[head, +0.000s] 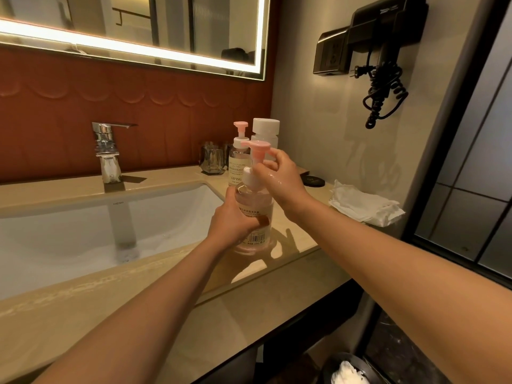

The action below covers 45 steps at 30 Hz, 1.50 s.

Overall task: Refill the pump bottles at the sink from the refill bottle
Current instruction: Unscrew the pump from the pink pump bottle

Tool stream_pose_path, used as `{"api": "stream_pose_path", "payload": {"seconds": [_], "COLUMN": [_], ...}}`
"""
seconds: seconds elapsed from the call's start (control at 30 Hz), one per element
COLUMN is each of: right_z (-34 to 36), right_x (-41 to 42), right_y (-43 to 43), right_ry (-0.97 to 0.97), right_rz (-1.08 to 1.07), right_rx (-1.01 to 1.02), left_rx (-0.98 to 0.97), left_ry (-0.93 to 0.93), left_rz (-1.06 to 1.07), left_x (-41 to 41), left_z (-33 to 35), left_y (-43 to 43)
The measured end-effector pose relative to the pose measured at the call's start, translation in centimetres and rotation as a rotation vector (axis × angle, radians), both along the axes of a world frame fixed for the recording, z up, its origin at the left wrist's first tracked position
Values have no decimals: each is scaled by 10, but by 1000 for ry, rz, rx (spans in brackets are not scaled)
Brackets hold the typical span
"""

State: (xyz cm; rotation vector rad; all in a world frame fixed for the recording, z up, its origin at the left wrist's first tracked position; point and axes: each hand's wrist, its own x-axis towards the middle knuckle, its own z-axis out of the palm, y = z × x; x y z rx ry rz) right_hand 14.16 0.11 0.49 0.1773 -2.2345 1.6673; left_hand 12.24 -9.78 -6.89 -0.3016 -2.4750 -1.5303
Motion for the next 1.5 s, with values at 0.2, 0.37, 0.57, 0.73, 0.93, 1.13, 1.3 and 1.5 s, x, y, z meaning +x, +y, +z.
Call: {"api": "stream_pose_path", "payload": {"seconds": [0.2,0.37,0.57,0.73,0.93,1.13,1.3,1.5], "right_z": [0,2,-2,-3,-3,-4,-3,2], "right_x": [-3,0,2,-7,-4,-5,-3,2], "right_y": [-1,-3,-8,-10,-14,-20,-15,-7], "right_ry": [49,8,24,36,-6,-17,-21,-24], "right_rz": [-191,-72,-93,-250,-133,-203,-178,7], "right_rx": [187,123,83,145,44,117,48,-1], "left_rx": [-6,12,13,-5,-1,-12,-13,29], "left_ry": [-5,-20,-12,-10,-15,-13,-15,-21], "left_rz": [11,1,1,7,23,34,33,-15], "left_x": [-1,0,0,-2,-3,-5,-5,-2], "left_z": [0,1,-1,-2,-3,-4,-5,-4], "left_y": [2,1,1,1,2,3,3,0]}}
